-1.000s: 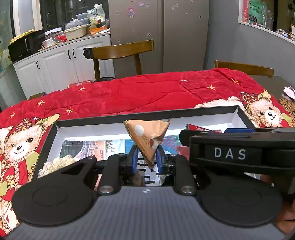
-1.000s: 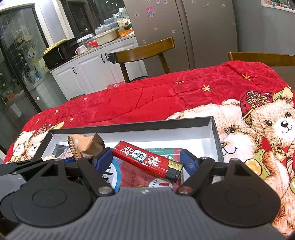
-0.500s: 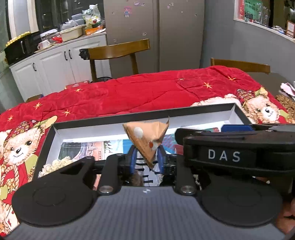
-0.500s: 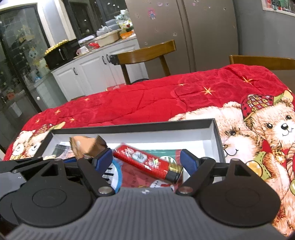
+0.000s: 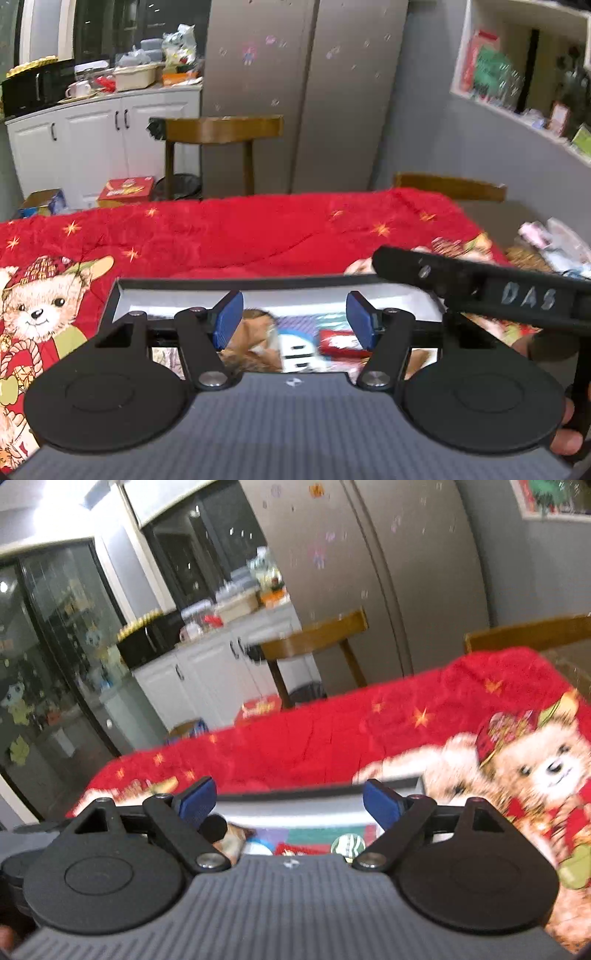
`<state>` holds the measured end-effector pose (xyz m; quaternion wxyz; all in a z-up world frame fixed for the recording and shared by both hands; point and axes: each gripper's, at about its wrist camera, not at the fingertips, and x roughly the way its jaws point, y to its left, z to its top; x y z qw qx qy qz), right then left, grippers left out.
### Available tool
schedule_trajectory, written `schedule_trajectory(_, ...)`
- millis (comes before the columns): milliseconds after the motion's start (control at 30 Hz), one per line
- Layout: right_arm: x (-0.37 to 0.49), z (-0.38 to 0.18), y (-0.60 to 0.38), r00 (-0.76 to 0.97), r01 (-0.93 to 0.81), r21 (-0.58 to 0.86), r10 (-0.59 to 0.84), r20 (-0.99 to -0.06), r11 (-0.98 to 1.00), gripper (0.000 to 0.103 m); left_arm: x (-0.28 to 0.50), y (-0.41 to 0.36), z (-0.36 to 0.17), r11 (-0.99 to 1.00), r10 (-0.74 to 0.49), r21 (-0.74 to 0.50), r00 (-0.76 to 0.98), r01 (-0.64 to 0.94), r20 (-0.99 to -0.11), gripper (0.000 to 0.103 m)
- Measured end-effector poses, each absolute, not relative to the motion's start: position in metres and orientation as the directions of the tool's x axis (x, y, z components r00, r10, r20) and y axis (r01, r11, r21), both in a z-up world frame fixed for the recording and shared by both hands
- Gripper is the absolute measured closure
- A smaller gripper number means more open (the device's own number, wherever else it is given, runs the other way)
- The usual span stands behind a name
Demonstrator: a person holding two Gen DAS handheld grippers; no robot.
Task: Organize objects
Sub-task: 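Withdraw both tools and move the left tool toward the blue binder clips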
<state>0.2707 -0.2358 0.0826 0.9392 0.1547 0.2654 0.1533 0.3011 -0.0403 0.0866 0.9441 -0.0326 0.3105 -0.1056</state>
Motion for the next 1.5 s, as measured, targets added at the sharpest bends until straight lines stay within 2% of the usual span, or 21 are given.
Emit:
schedule_trajectory(200,0.216,0.138,-0.257,0.892,-0.213,0.352,0.329,-0.311,0.911,0.008,0.259,-0.037,0.131,0.950,-0.310,-0.186,0.835,0.251,-0.455,0.034)
schedule_trajectory(333,0.173,0.155,-0.272,0.917,-0.230,0.325,0.316,-0.244,0.917,0.008,0.229,-0.042,0.155,0.934,-0.353,-0.197,0.855,0.299,-0.380,0.033)
schedule_trajectory(500,0.121,0.160,-0.293,0.926,-0.249,0.273,0.311,-0.213,0.929,0.008,0.184,-0.054,0.179,0.916,-0.398,-0.183,0.863,0.356,-0.312,0.032)
schedule_trajectory(633,0.088,0.160,-0.312,0.922,-0.274,0.278,0.334,-0.196,0.921,0.008,0.146,-0.060,0.197,0.864,-0.499,-0.248,0.815,0.439,-0.296,0.032)
schedule_trajectory(767,0.065,0.153,-0.322,0.936,-0.259,0.228,0.303,-0.182,0.939,0.008,0.095,-0.075,0.200,0.870,-0.491,-0.167,0.841,0.463,-0.226,0.032)
schedule_trajectory(867,0.056,0.142,-0.335,0.931,-0.257,0.268,0.312,-0.189,0.929,0.008,0.063,-0.091,0.187,0.885,-0.465,-0.068,0.860,0.461,-0.209,0.032)
schedule_trajectory(1000,0.061,0.118,-0.347,0.913,-0.266,0.321,0.344,-0.217,0.909,0.008,0.045,-0.097,0.155,0.910,-0.412,-0.045,0.885,0.413,-0.216,0.032)
schedule_trajectory(1133,0.070,0.089,-0.348,0.898,-0.271,0.359,0.368,-0.239,0.893,0.008,0.059,-0.094,0.114,0.888,-0.460,-0.134,0.845,0.440,-0.274,0.032)
schedule_trajectory(1233,0.070,0.060,-0.351,0.880,-0.323,0.404,0.428,-0.204,0.856,0.008,0.075,-0.102,0.085,0.877,-0.480,-0.145,0.815,0.459,-0.324,0.032)
schedule_trajectory(1267,0.074,0.054,-0.348,0.865,-0.310,0.415,0.434,-0.249,0.855,0.008,0.078,-0.105,0.075,0.882,-0.469,-0.144,0.818,0.448,-0.333,0.032)
schedule_trajectory(1367,0.072,0.045,-0.335,0.846,-0.361,0.327,0.454,-0.278,0.873,0.009,0.087,-0.115,0.048,0.889,-0.451,-0.105,0.808,0.446,-0.380,0.032)
schedule_trajectory(1433,0.068,0.041,-0.323,0.862,-0.353,0.236,0.413,-0.294,0.905,0.009,0.093,-0.117,0.034,0.890,-0.447,-0.122,0.791,0.439,-0.417,0.033)
schedule_trajectory(1500,0.069,0.038,-0.318,0.857,-0.352,0.231,0.412,-0.311,0.907,0.009,0.104,-0.117,0.022,0.884,-0.459,-0.157,0.755,0.440,-0.468,0.033)
